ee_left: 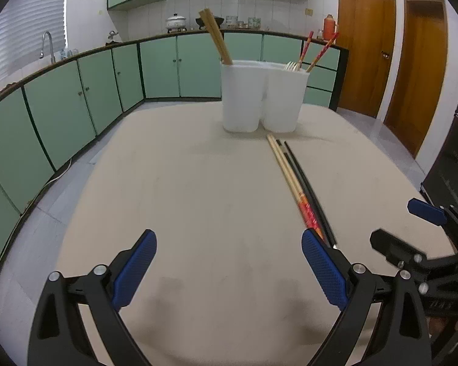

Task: Organize utensils
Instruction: 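Withdraw both tools back over the remaining chopsticks, then reach the right tool to a black chopstick and close on it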

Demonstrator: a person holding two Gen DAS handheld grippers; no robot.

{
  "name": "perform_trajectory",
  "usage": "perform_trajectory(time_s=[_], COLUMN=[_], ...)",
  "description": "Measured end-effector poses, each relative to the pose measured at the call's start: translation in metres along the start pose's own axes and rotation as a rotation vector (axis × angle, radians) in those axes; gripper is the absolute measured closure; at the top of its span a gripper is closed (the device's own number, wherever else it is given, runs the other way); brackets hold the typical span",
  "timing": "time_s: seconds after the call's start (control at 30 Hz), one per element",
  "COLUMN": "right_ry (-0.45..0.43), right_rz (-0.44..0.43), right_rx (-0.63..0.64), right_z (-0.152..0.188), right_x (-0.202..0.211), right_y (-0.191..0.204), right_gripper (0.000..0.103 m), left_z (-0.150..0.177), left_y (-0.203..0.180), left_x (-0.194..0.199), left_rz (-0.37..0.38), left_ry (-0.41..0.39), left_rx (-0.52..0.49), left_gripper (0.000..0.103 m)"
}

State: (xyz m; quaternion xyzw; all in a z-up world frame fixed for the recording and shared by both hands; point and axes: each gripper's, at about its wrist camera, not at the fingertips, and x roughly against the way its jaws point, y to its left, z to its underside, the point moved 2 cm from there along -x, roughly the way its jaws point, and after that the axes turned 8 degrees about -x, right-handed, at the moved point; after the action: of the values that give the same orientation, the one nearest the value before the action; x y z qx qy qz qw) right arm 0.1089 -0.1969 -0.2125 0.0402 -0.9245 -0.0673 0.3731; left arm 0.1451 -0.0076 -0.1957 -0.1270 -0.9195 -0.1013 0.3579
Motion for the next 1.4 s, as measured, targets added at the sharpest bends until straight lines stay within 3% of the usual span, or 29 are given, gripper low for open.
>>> perform_trajectory(time_s=[0.1,0.2,0.37,0.43,0.7,0.8,1.07,1.27,1.4], right_ry=[0.019,0.049,0.073,0.093,0.09,0.091,0.084,0.102,0.099], right_rz=[-0.007,-0.02,-0.023,-0.018,0.003,0.025,-0.027,0.057,-0.001], right_rx=[0.001,0.019,0.053,0.072,0.093,0.042,0.002,-0.003,-0.057], right_z=[0.009,0.016,0.025,0.028,0.028,0.023,0.025,0.026,0.023], right_x=[-0.003,-0.008,-0.013,-0.016,-0.017,-0.014,0.0,-0.006,-0.003], right_y=[0.006,0.013,0.024,0.028,0.024,0.006,-0.007,-0.017,-0.023], right_gripper=[0.01,0.026,0.038,0.051,0.058,0.058,0.06,0.062,0.062], left_z=[0.006,0.011,0.015,0.015,0.011,0.012,0.014,0.013,0.013], left_y=[0.004,0.009,0.018,0.019,0.013,0.01,0.0,-0.005,-0.006], left_x=[-0.001,0.0,0.003,0.004,0.007,0.007,0.005,0.006,0.008], left_rz=[-0.006,-0.016,-0.024,-0.023,-0.014,-0.011,0.006,0.013,0.014], left_ry=[0.014,0.027,0.03,0.029,0.01,0.012,0.023,0.019,0.016], left_rx=[0.0,0.008,0.025,0.03,0.018,0.015,0.005,0.005,0.004], left_gripper=[0.009,0.009,0.009,0.009,0.009,0.009,0.009,0.009,0.009])
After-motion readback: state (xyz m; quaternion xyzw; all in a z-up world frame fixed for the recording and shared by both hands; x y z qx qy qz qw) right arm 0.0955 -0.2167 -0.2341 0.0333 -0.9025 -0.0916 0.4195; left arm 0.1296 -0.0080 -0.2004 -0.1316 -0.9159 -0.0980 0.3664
